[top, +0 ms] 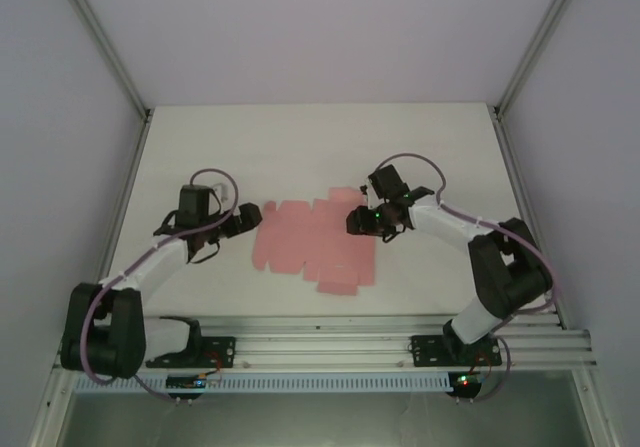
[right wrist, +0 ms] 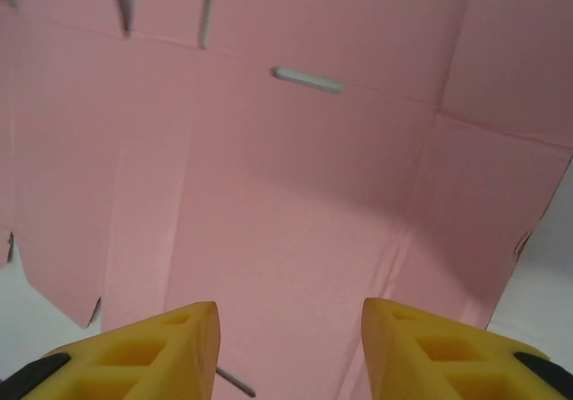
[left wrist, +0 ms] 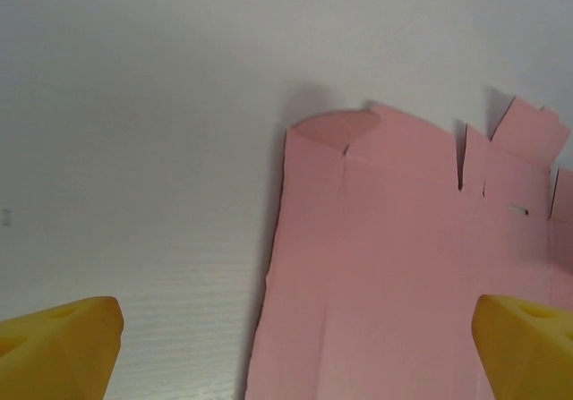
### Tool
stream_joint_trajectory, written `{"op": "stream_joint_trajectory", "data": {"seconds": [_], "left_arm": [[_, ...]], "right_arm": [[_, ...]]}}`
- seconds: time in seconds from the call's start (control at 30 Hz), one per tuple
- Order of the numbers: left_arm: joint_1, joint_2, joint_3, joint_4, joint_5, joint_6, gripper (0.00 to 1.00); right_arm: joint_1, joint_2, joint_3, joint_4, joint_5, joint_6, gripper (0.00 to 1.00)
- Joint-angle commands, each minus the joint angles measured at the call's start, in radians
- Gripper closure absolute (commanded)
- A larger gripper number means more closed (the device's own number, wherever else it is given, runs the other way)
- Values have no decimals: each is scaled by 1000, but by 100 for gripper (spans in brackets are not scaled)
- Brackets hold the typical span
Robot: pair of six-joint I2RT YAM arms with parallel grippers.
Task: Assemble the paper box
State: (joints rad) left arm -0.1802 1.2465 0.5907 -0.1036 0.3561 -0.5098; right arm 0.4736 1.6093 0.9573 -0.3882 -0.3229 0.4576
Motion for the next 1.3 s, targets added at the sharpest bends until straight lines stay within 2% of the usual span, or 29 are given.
{"op": "stream_joint_trajectory", "data": {"seconds": [0.0, 0.13, 0.23, 0.37, 0.6, 0.7, 0.8, 0.87, 1.07, 1.17, 1.27], "left_arm": [[-15, 45, 39, -11, 111, 12, 1], [-22, 91, 45, 4, 141, 22, 0], [-26, 132, 49, 31, 200, 28, 0], [-47, 191, 70, 22, 215, 45, 1], [-79, 317, 114, 42, 261, 65, 2], [-82, 355, 125, 67, 319, 67, 8], [-82, 357, 109, 148, 424, 57, 15], [-82, 332, 87, 211, 477, 46, 19], [-84, 231, -4, 448, 545, -17, 34], [-107, 241, 40, 334, 459, 18, 39], [-143, 247, 89, 252, 399, 66, 49]], "right_arm": [[-52, 58, -38, 7, -54, 33, 55], [-110, 119, -93, 34, -34, 11, 55], [-146, 170, -138, 79, -59, 7, 60], [-156, 183, -191, 135, -52, 23, 63], [-164, 172, -210, 155, -65, 12, 64], [-167, 177, -209, 155, -67, 9, 64], [-167, 182, -214, 160, -69, 6, 64], [-169, 184, -218, 164, -69, 5, 64], [-179, 182, -232, 188, -87, -2, 64], [-180, 174, -241, 215, -104, -3, 64], [-181, 172, -239, 214, -108, -11, 64]]}}
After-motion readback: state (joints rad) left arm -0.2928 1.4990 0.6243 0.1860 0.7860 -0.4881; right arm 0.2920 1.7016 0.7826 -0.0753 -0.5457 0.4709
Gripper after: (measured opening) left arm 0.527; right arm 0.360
